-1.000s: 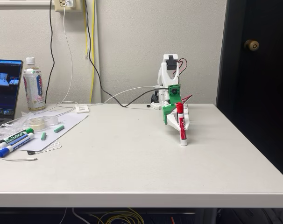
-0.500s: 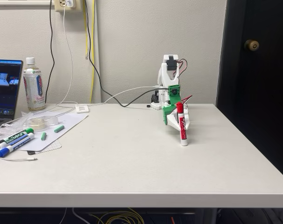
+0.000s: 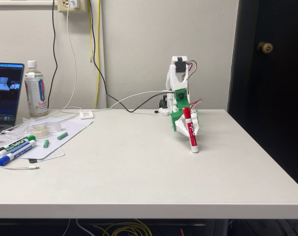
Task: Pick up the red marker.
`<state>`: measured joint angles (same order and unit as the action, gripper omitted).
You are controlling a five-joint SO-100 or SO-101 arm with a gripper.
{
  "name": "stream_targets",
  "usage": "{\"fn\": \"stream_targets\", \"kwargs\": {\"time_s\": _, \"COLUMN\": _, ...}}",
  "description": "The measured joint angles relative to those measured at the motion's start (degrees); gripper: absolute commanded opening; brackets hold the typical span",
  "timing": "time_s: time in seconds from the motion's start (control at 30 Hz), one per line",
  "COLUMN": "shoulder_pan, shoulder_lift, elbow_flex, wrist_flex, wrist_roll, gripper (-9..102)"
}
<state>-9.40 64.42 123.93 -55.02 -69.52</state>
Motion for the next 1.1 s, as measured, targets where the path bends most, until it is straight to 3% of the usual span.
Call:
{"fn": "stream_targets", "kwargs": {"time_s": 0.3, "shoulder_pan": 0.35, "shoulder_lift": 31.82, "elbow_flex": 1.23, "wrist_flex": 38.94, "wrist_roll": 9.67, "gripper": 1}}
{"fn": "stream_targets", "kwargs": {"time_s": 0.43, "shoulder_pan": 0.53, "shoulder_lift": 46.32, "elbow_flex": 1.14, "wrist_flex": 50.98, "wrist_roll": 15.29, "gripper": 1}}
{"fn": "stream_targets", "kwargs": {"time_s": 0.87, "shoulder_pan": 7.29, "shoulder_lift": 66.18, "elbow_flex": 1.23, "wrist_flex": 70.58, "wrist_roll": 39.64, "gripper": 1}}
{"fn": "stream_targets", "kwargs": {"time_s": 1.1, "shoulder_pan": 10.72, "shoulder_lift": 71.28, "elbow_flex": 1.23, "wrist_flex": 76.03, "wrist_roll": 53.88, "gripper": 1}}
